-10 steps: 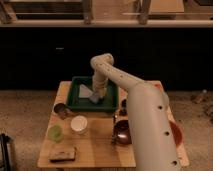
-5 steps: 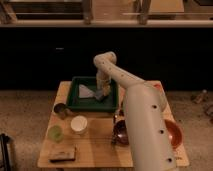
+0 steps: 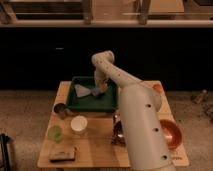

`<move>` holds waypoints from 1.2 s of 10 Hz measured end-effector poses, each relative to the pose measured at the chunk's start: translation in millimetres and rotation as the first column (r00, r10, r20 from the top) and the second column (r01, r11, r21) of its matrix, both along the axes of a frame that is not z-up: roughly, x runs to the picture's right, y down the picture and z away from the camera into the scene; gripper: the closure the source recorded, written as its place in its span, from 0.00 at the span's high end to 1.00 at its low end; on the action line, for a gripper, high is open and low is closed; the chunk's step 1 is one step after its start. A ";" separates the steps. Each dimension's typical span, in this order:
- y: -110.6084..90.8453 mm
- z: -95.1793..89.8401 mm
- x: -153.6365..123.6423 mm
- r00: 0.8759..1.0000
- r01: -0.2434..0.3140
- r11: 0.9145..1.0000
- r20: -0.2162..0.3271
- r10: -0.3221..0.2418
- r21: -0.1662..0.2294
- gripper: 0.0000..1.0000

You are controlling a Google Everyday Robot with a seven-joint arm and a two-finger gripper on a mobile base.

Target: Wipe tray with sponge

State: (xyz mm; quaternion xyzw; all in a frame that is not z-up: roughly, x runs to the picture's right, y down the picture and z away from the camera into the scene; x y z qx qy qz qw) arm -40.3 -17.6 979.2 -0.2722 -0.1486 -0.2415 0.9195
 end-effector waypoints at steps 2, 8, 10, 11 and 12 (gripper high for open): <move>15.3 -8.4 -18.9 0.996 0.050 0.999 0.074 -0.048 -0.018 0.00; 61.2 -22.2 3.7 0.979 0.194 0.973 0.085 -0.184 -0.128 0.00; 57.2 -17.2 21.9 0.981 0.193 0.974 0.013 -0.193 -0.123 0.00; 52.6 -14.8 29.5 0.982 0.184 0.976 -0.030 -0.188 -0.114 0.00; 48.6 -12.8 35.9 0.981 0.173 0.979 -0.065 -0.181 -0.106 0.00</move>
